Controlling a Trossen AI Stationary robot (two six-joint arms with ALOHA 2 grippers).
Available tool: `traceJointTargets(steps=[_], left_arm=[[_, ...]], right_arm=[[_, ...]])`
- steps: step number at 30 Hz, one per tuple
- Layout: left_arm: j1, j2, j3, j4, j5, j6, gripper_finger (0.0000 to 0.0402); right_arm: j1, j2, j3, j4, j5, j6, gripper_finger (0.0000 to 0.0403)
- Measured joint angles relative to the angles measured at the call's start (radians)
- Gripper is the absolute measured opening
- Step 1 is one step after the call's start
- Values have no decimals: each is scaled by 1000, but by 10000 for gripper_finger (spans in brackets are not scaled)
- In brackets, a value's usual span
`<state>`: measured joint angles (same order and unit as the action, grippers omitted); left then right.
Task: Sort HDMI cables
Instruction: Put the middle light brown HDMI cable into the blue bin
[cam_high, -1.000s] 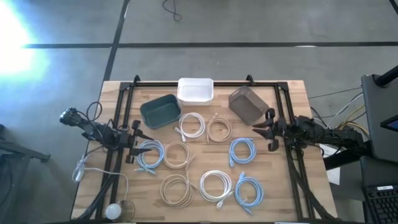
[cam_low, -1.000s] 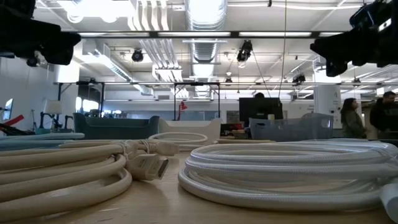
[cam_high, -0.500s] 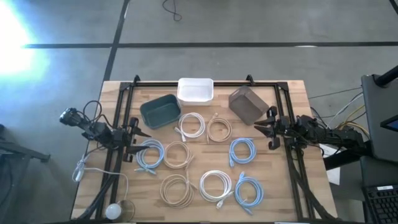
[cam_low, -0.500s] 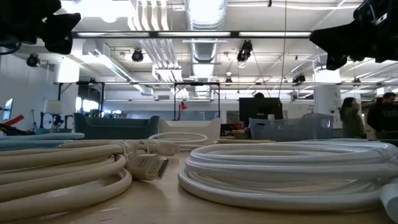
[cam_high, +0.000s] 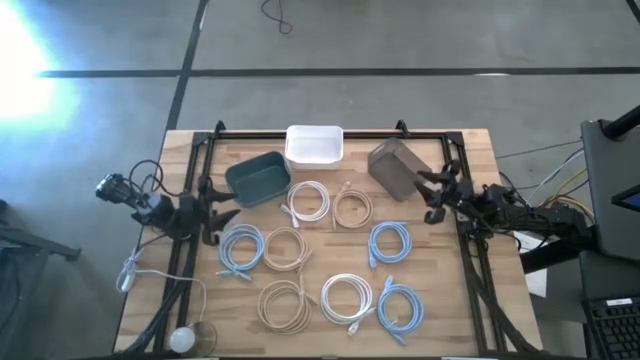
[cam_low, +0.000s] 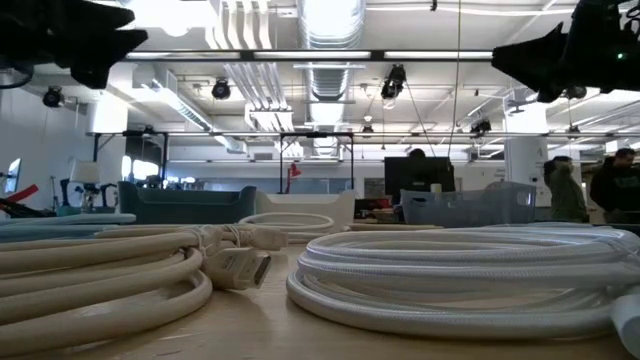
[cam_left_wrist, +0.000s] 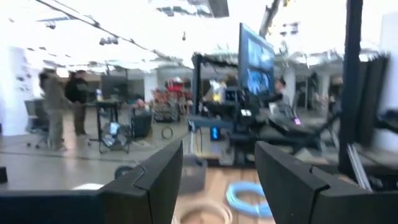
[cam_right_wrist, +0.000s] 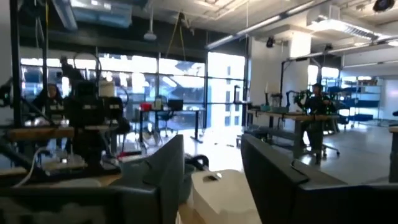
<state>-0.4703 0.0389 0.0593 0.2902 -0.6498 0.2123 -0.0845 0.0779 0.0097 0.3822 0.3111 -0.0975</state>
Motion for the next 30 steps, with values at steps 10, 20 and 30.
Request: traceJointTargets(steps=[10,20,30], left_arm=[[26,74,78,83,-65,24,207],[28,375,198,29,-183,-73,207],[33,622,247,-73,-180,-386,207]], right_arm=[[0,189,4,318,3,-34,210],[1,504,274,70,3,-17,210],[1,865,478,-219,6,173,210]])
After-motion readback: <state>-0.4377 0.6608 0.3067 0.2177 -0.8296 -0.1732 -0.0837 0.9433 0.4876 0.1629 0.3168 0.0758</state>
